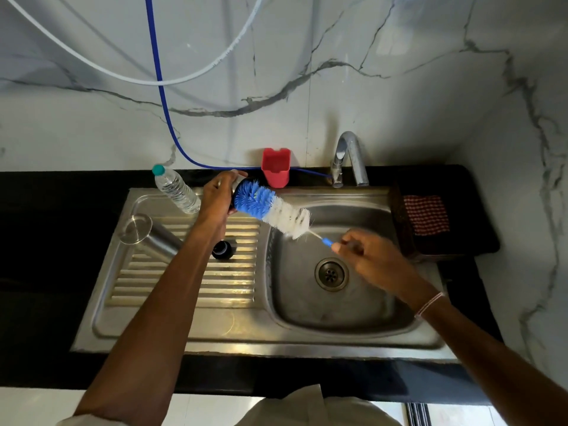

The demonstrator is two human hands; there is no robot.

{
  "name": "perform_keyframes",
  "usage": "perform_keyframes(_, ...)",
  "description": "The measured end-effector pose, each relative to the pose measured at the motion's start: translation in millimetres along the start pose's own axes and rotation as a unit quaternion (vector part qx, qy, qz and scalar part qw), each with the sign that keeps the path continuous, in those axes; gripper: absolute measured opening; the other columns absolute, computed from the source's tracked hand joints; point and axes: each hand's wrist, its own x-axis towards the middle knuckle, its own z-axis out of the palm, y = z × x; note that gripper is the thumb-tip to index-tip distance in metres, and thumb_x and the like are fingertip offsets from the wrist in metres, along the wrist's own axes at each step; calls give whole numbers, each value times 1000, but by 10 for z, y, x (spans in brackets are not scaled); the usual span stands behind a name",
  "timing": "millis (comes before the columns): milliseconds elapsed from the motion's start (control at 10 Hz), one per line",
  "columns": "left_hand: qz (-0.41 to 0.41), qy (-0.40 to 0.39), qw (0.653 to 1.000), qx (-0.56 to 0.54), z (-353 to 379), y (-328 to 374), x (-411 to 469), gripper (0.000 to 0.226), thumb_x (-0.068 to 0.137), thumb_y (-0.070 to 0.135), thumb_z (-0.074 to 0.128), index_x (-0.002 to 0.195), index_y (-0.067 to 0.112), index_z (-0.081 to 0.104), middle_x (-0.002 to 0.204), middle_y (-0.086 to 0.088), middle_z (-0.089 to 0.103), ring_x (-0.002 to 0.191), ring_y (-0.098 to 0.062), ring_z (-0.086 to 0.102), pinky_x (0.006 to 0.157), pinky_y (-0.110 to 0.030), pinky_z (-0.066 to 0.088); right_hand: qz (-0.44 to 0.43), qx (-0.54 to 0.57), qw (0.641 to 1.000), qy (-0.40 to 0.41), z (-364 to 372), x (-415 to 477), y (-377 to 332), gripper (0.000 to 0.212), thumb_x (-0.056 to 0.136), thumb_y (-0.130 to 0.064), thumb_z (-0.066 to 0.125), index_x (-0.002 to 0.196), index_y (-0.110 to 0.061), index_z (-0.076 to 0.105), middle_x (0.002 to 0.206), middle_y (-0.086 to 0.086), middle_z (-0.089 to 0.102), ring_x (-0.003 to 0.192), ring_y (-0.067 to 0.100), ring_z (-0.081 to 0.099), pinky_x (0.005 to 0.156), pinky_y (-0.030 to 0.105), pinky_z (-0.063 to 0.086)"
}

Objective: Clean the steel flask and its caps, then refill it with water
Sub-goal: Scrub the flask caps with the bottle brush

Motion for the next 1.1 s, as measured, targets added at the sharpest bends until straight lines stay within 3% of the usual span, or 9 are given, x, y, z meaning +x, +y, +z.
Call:
perform_keyframes(100,-2,18,1000,-9,1,-31,-16,23,104,34,54,106,16,69,81,6,70,75,-10,65,54,-21,44,-86,-390,908,128,173,-139,102,14,100,-26,57,113,-23,62,78,3,65,61,25,63,51,32,44)
perform_keyframes(300,9,6,999,-43,-54,-47,-30,26,104,31,51,96,20,74,81,4,71,76,-10,68,65,-27,52,19,168,978,-123,102,-161,-99,26,105,-29,51,91,-16,70,54,-7,38,41,10,31,43,19,24)
perform_keyframes(400,-1,15,1000,-23,-122,-86,-50,29,104,36,50,95,24,75,80,3,69,70,-9,62,52,-24,38,-117,-315,936,101,109,-180,-44,11,101,-28,56,102,-20,64,73,-3,58,57,23,59,53,30,44)
perform_keyframes(500,-22,25,998,-44,-119,-108,-64,31,104,38,50,97,19,73,83,-2,67,69,-12,59,46,-21,35,-107,-331,933,90,193,-152,-102,17,97,-34,53,102,-21,61,71,2,60,55,26,58,50,32,39)
perform_keyframes(600,-28,43,998,-46,-138,-100,-58,29,103,38,51,100,18,73,86,-3,68,76,-15,61,50,-22,38,16,118,990,-77,181,-82,-230,44,106,-46,38,76,-17,53,52,-3,38,38,9,34,42,23,27)
perform_keyframes(800,-21,65,997,-41,-191,-111,-74,27,101,39,52,92,27,75,90,-1,68,90,-19,63,69,-34,44,-74,-395,908,120,206,-141,-160,17,94,-23,61,110,-18,57,76,3,62,58,26,62,49,32,45)
perform_keyframes(900,-18,58,997,-49,-161,-84,-108,27,102,38,51,91,28,73,91,2,71,95,-18,66,70,-32,44,-89,-333,938,47,311,-167,-203,23,98,-24,53,120,-19,50,75,3,63,59,24,62,51,34,44)
perform_keyframes(1000,-4,25,998,-50,-165,-58,-145,31,104,36,48,91,29,75,91,4,73,87,-14,66,67,-28,46,62,90,987,-121,198,-64,-210,29,106,-29,48,81,-18,59,54,-5,47,44,9,42,47,24,36)
perform_keyframes(1100,3,14,999,-41,-165,-60,-153,32,105,37,47,95,29,77,92,2,73,91,-17,66,71,-31,47,-45,-135,989,-46,176,-21,-89,28,105,-32,48,83,-24,62,62,-6,55,56,16,54,61,32,45)
